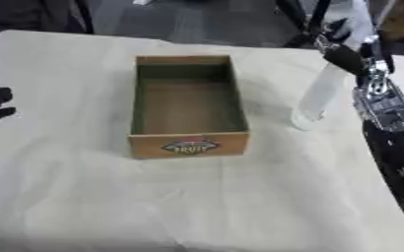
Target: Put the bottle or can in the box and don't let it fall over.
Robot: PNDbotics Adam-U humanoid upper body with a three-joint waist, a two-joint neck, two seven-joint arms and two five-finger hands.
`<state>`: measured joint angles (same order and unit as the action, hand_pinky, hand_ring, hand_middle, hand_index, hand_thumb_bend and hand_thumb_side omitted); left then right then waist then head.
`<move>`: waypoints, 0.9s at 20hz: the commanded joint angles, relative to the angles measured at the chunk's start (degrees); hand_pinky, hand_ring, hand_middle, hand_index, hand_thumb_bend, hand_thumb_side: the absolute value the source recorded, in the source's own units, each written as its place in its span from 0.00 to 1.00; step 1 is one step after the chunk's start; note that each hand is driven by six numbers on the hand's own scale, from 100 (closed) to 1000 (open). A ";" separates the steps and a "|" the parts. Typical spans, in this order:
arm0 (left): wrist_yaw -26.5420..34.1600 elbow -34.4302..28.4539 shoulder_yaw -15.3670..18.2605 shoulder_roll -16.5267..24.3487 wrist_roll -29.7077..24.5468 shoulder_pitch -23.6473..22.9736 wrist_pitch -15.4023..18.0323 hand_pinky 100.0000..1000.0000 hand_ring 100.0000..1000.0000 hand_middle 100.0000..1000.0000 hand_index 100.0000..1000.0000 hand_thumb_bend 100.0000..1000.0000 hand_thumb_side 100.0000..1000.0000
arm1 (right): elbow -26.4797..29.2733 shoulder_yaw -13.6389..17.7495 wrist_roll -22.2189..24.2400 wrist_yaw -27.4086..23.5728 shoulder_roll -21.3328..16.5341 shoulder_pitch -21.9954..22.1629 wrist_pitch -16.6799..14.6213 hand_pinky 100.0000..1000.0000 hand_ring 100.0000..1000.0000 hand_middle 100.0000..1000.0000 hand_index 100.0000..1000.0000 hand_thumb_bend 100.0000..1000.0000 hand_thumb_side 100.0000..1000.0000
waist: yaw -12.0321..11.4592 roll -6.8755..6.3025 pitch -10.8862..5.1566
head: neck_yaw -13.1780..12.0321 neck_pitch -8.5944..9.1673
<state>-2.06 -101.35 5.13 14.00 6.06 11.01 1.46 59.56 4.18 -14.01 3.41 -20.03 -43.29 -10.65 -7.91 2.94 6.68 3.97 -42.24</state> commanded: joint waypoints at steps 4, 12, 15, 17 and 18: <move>0.26 -0.52 0.18 0.41 0.01 0.40 0.13 0.72 0.75 0.63 0.80 0.43 0.72 | 1.69 -0.47 -3.42 -2.95 -1.95 -1.21 0.38 0.35 0.29 0.03 0.24 0.28 0.54 | -0.13 -0.08 -1.02 | -0.26 0.11; 0.25 -0.47 0.17 0.43 0.01 0.24 0.15 0.72 0.75 0.63 0.80 0.44 0.72 | 5.62 -2.81 -1.18 -5.58 -1.57 -3.15 0.83 0.35 0.29 0.03 0.23 0.38 0.53 | -0.13 -0.04 -1.28 | -0.46 0.08; 0.27 -0.44 0.12 0.42 -0.04 0.12 0.15 0.72 0.75 0.62 0.80 0.43 0.72 | 7.19 -4.08 0.31 -6.52 -0.86 -4.59 1.16 0.35 0.29 0.03 0.23 0.26 0.54 | -0.27 -0.07 -1.49 | -0.39 0.04; 0.31 -0.40 0.04 0.40 -0.13 0.06 0.16 0.72 0.75 0.62 0.80 0.44 0.72 | 7.93 -5.11 1.45 -6.71 -0.14 -5.84 1.42 0.35 0.29 0.03 0.23 0.26 0.55 | -0.42 -0.08 -1.64 | -0.22 0.06; 0.32 -0.37 -0.02 0.37 -0.19 0.02 0.16 0.72 0.75 0.62 0.80 0.44 0.72 | 8.19 -5.65 2.05 -6.64 0.30 -6.50 1.54 0.36 0.29 0.03 0.23 0.26 0.55 | -0.52 -0.09 -1.73 | -0.14 0.04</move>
<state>-2.06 -101.33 5.13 14.00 6.05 10.64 1.48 65.82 -1.11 -12.69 -2.86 -19.19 -48.13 -9.14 -8.39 3.07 6.07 3.68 -42.24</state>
